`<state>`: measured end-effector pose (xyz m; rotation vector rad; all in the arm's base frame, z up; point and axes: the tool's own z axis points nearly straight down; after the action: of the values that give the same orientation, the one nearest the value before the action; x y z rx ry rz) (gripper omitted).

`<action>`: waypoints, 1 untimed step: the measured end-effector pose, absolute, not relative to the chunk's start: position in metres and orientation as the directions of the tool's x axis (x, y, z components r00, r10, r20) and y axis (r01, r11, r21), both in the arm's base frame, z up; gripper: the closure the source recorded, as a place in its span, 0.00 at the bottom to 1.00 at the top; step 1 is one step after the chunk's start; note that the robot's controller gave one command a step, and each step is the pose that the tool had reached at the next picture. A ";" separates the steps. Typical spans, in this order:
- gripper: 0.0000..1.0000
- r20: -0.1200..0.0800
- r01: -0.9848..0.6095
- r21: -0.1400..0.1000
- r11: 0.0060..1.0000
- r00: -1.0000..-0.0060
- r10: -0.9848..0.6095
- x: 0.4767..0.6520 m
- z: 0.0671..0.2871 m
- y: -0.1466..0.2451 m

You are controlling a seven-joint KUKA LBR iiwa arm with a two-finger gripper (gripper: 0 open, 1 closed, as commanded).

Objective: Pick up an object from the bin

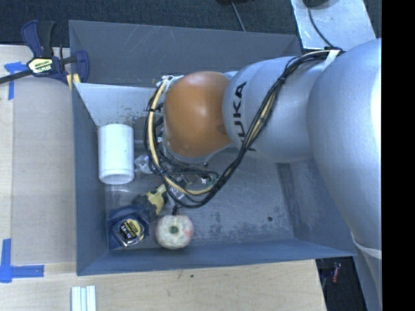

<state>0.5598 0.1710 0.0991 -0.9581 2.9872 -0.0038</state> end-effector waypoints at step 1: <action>0.00 -0.011 -0.627 -0.006 0.779 -0.779 -0.627 0.581 0.070 0.160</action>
Offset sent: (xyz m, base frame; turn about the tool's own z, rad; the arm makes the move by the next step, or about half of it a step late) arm 0.0154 -0.0241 -0.0291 -0.3936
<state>0.5813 0.1602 0.0703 -1.0409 2.9506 -0.0025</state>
